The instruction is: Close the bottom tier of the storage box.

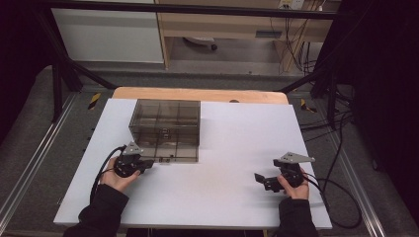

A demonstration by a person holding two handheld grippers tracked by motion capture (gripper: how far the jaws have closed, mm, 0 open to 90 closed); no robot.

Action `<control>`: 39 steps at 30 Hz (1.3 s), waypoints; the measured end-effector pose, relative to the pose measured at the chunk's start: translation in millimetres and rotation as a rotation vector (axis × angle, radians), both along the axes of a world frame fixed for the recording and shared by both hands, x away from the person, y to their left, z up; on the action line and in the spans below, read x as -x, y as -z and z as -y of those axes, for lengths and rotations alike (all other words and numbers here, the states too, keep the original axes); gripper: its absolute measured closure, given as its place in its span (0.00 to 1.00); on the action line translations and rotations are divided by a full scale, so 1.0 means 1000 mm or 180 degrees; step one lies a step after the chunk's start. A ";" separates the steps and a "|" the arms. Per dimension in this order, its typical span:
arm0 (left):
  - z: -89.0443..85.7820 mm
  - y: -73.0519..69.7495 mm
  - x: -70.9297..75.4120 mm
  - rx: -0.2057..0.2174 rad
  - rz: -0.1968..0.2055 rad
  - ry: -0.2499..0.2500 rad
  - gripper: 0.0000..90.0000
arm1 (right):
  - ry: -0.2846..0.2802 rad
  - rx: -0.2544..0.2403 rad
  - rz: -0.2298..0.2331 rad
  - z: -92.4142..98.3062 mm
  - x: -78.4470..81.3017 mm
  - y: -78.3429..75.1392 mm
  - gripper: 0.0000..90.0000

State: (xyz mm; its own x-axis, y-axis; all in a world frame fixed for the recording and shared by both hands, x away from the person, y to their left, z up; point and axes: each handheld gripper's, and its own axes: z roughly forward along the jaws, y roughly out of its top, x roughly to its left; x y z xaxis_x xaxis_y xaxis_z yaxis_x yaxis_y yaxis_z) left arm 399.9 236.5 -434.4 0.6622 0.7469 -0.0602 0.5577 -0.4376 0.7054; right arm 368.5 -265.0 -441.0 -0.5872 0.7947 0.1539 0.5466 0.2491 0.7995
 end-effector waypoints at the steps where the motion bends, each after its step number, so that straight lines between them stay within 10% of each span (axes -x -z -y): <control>1: 0.001 0.000 0.000 -0.0007 0.0000 0.0008 0.99 | -0.0003 -0.0001 0.0000 0.000 0.000 0.000 0.00; 39: 0.007 0.010 -0.015 0.0101 0.0125 -0.0121 1.00 | -0.0006 0.0000 -0.0008 0.000 0.000 0.000 0.00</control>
State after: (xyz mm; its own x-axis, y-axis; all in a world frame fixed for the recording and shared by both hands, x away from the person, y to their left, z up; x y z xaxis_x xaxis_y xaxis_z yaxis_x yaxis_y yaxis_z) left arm 414.9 229.6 -444.6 0.6357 0.7697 -0.0587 0.5450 -0.3936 0.7403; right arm 368.2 -265.3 -441.1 -0.5884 0.7935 0.1556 0.5483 0.2500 0.7981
